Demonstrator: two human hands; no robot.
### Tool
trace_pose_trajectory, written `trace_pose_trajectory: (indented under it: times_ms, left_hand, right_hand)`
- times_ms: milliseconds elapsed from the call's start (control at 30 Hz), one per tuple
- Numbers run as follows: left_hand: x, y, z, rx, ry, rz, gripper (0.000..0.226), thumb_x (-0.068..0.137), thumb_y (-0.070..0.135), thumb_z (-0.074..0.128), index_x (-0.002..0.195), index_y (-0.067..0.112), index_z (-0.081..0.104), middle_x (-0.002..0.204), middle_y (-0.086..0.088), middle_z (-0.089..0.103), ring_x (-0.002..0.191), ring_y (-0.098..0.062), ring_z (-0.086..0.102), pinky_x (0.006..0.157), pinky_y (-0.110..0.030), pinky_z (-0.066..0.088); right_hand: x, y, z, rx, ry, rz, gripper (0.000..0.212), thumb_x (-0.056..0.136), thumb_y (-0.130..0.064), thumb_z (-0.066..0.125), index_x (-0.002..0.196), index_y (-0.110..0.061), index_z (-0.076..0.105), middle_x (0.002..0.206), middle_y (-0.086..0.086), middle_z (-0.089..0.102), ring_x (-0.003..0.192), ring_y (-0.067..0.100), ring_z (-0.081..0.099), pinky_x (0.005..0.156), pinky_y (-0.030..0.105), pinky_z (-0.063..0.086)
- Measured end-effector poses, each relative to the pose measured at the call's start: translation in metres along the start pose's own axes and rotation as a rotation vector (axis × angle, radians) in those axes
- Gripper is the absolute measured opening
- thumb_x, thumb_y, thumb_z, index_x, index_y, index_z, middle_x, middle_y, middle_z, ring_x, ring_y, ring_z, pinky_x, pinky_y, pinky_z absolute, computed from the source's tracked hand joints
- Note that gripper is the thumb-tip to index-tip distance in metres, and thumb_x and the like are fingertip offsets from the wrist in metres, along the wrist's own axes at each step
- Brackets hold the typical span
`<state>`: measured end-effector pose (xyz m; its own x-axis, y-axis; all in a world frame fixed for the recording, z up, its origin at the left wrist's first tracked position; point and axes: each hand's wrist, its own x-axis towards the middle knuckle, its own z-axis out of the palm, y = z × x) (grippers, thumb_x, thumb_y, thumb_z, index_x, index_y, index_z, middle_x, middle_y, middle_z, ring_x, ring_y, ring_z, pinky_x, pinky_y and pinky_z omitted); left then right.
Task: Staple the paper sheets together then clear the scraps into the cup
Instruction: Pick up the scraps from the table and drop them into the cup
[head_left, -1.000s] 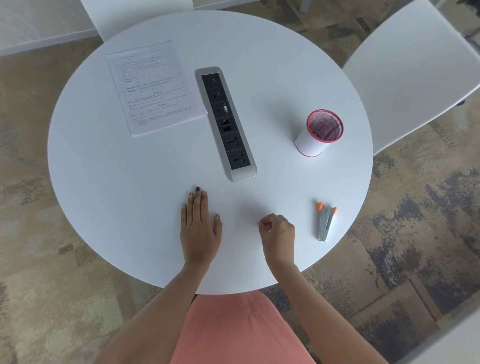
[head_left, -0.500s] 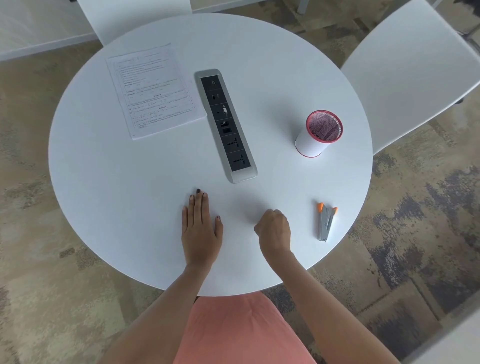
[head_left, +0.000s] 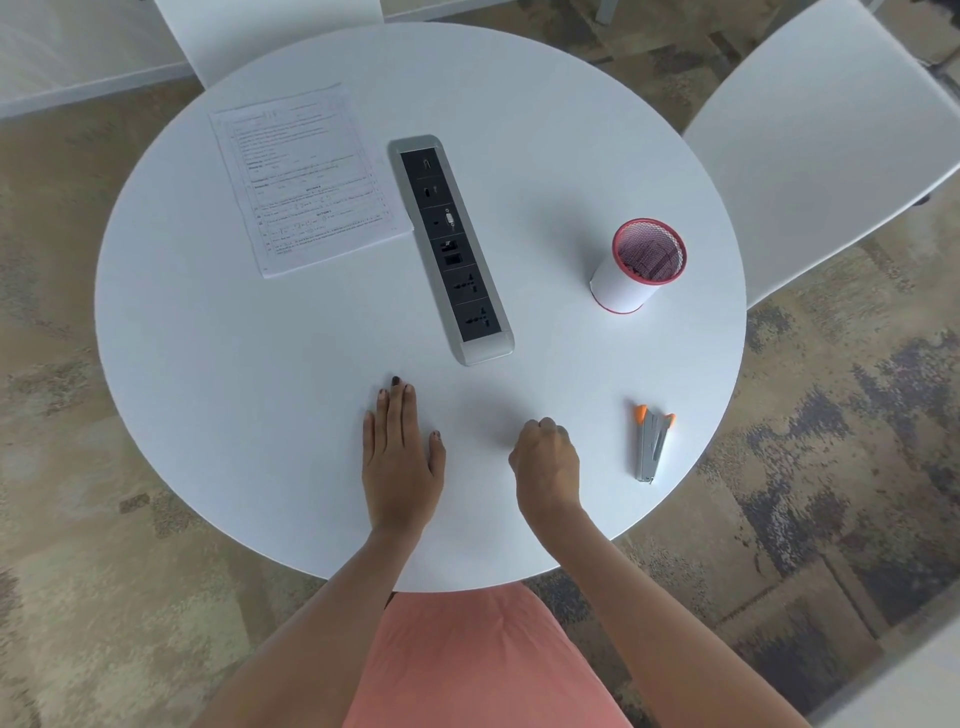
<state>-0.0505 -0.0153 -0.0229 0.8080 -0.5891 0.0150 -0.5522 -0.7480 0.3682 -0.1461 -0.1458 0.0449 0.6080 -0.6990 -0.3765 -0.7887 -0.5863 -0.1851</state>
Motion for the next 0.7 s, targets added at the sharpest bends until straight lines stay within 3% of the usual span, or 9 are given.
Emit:
trace_pose_trajectory:
  times_ms: [167, 333, 500, 700]
  left_hand:
    - [-0.001, 0.000, 0.000, 0.002, -0.002, 0.000, 0.060, 0.098, 0.029, 0.035, 0.152, 0.005, 0.027, 0.162, -0.008, 0.023, 0.151, -0.023, 0.019, 0.124, -0.040, 0.016]
    - [0.000, 0.000, -0.001, 0.004, -0.003, 0.001, 0.060, 0.098, 0.029, 0.035, 0.152, 0.005, 0.027, 0.162, -0.008, 0.024, 0.151, -0.023, 0.019, 0.123, -0.040, 0.017]
    - [0.000, 0.000, -0.001, 0.005, -0.013, -0.001, 0.061, 0.097, 0.030, 0.034, 0.152, 0.005, 0.027, 0.162, -0.008, 0.023, 0.151, -0.022, 0.018, 0.124, -0.040, 0.016]
    - [0.000, 0.002, -0.003, 0.009, -0.021, -0.007, 0.061, 0.097, 0.031, 0.032, 0.153, 0.006, 0.025, 0.163, -0.007, 0.021, 0.151, -0.022, 0.016, 0.125, -0.037, 0.011]
  right_hand:
    - [0.001, -0.005, -0.002, 0.034, 0.002, 0.006, 0.019, 0.089, 0.005, 0.046, 0.104, 0.003, 0.058, 0.105, 0.020, 0.059, 0.101, 0.033, 0.055, 0.081, 0.036, 0.043]
    - [0.004, 0.001, 0.000, 0.138, -0.012, 0.070, 0.012, 0.080, 0.007, 0.048, 0.082, -0.004, 0.053, 0.087, 0.013, 0.053, 0.079, 0.027, 0.049, 0.064, 0.030, 0.032]
    - [0.002, 0.017, -0.001, 0.340, 0.121, 0.080, 0.011, 0.076, 0.006, 0.058, 0.074, -0.003, 0.052, 0.073, 0.007, 0.052, 0.062, 0.023, 0.045, 0.056, 0.028, 0.029]
    - [0.017, 0.034, -0.015, 0.637, 0.248, 0.163, 0.010, 0.070, 0.003, 0.061, 0.071, -0.001, 0.052, 0.063, 0.013, 0.061, 0.057, 0.029, 0.052, 0.051, 0.036, 0.042]
